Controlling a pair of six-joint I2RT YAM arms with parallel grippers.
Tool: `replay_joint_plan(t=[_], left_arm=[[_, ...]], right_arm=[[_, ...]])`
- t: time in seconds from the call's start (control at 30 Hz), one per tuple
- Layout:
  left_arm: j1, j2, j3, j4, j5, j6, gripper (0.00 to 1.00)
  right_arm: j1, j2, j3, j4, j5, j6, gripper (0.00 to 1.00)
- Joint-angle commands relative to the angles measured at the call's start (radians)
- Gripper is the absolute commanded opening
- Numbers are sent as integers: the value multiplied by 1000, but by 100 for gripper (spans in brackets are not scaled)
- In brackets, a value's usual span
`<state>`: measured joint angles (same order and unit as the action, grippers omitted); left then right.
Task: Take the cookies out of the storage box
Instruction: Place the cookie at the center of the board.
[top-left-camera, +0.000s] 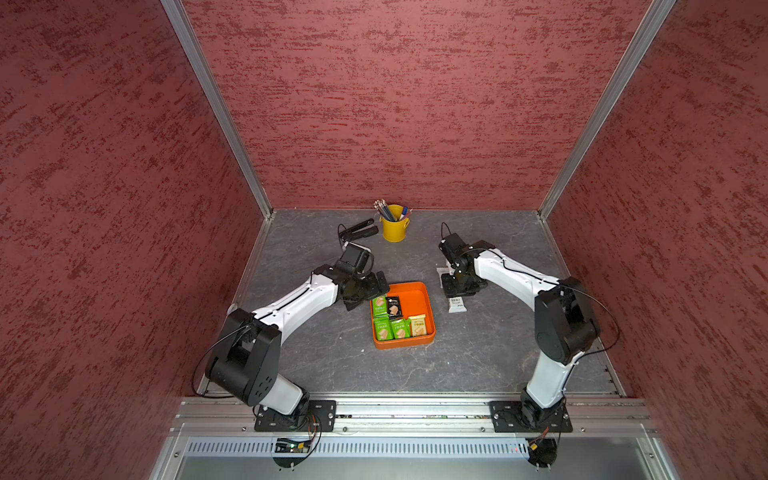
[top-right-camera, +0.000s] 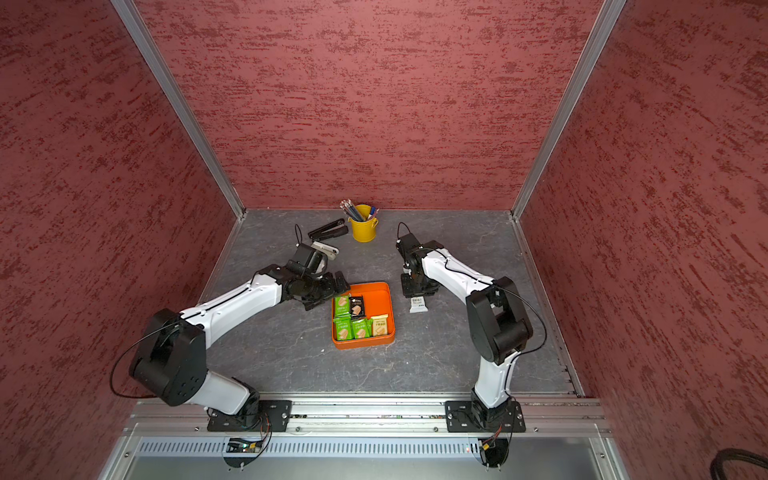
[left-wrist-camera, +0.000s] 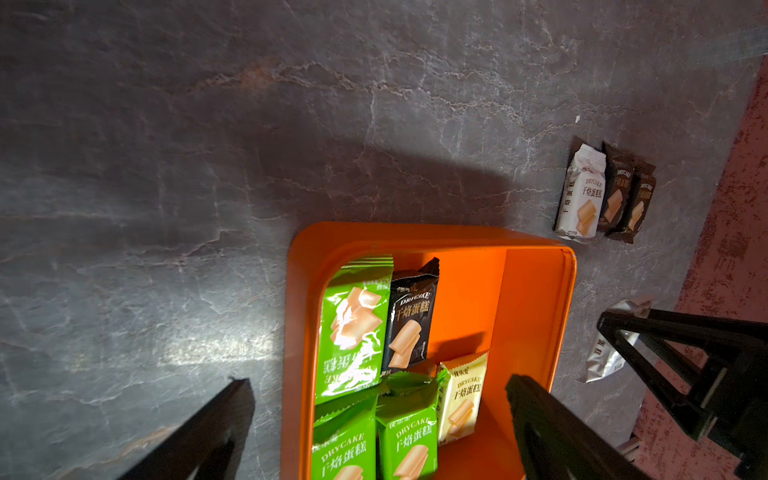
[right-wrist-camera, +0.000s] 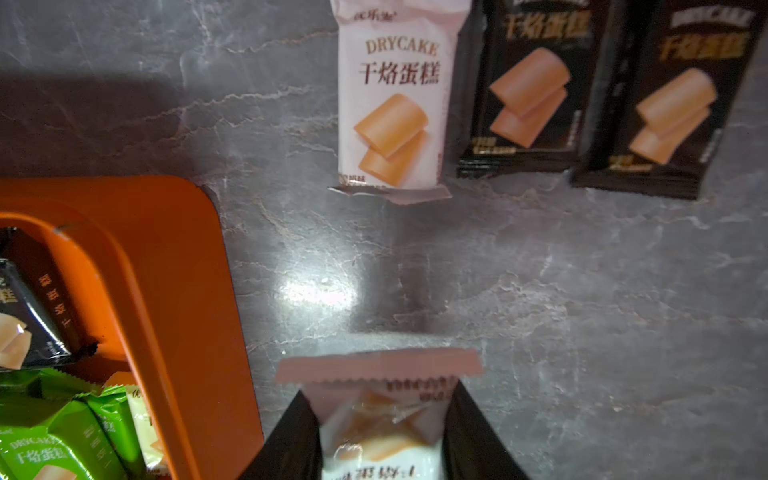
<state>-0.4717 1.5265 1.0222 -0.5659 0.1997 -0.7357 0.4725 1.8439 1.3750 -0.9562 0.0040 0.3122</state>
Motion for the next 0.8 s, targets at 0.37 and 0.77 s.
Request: replay_joint_plan(t=[0.37,0.77], left_arm=[[-21,3,46,-24,-94,-39,100],[103,-69,16,-64,-134,-6,100]], right_arm=[[-41,102,-42,117,-96,-44,39],[-52,119,-54,127,-96,-41,47]])
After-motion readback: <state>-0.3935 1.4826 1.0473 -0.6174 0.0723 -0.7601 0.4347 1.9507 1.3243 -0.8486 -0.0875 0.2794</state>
